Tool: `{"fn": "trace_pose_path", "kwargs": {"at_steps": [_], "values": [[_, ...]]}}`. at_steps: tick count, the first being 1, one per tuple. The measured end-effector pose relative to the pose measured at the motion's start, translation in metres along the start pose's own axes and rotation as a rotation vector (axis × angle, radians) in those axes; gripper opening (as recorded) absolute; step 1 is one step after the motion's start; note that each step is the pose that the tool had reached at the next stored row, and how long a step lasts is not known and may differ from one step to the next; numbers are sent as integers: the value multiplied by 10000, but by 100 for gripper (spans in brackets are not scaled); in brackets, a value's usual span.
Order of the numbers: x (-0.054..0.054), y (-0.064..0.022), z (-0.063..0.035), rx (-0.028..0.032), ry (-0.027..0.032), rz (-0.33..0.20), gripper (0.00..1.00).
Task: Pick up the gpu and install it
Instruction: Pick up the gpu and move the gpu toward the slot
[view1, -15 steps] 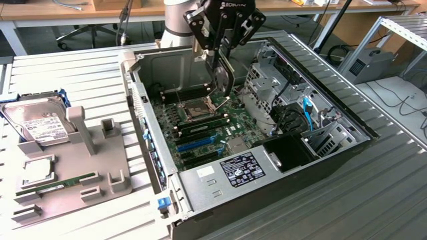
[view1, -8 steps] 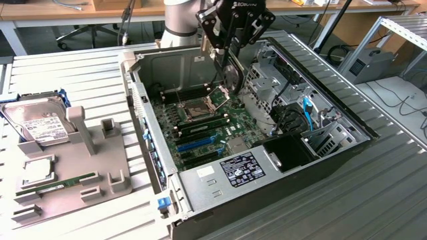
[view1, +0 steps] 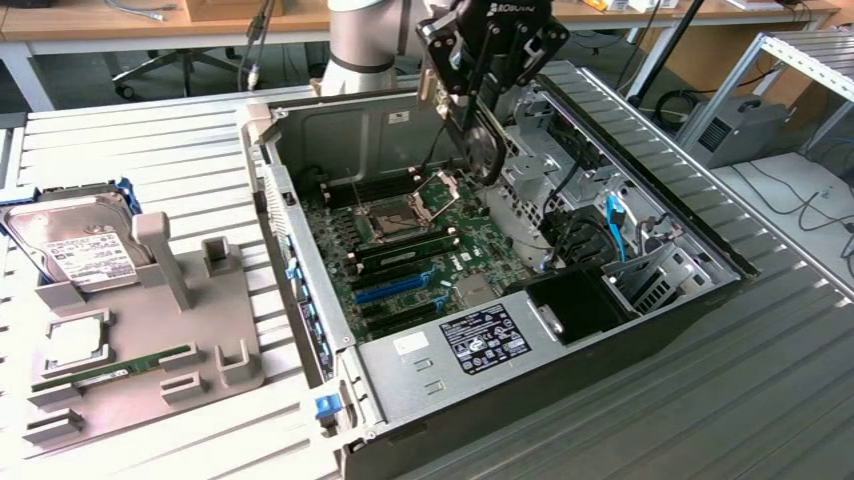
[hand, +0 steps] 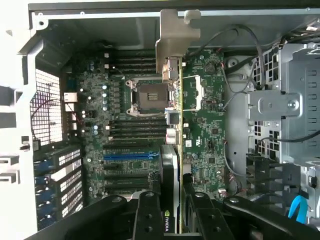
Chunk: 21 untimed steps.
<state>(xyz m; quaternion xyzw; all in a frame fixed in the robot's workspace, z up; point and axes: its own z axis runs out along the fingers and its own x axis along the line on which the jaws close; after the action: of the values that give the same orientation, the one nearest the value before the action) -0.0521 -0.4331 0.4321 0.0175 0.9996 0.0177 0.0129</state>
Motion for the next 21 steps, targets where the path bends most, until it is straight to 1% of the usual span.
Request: {"fn": "trace_pose_path", "kwargs": {"at_steps": [3, 8, 10, 14, 16, 21], "values": [[-93, 3, 3, -1, 0, -2, 27], [-98, 3, 3, -1, 0, -3, 27], [-116, 4, 3, -1, 0, -4, 27], [-169, 6, 5, -1, 0, -6, 27], [-220, 8, 6, 0, 0, -5, 27], [-297, 10, 8, -1, 0, -5, 27]]}}
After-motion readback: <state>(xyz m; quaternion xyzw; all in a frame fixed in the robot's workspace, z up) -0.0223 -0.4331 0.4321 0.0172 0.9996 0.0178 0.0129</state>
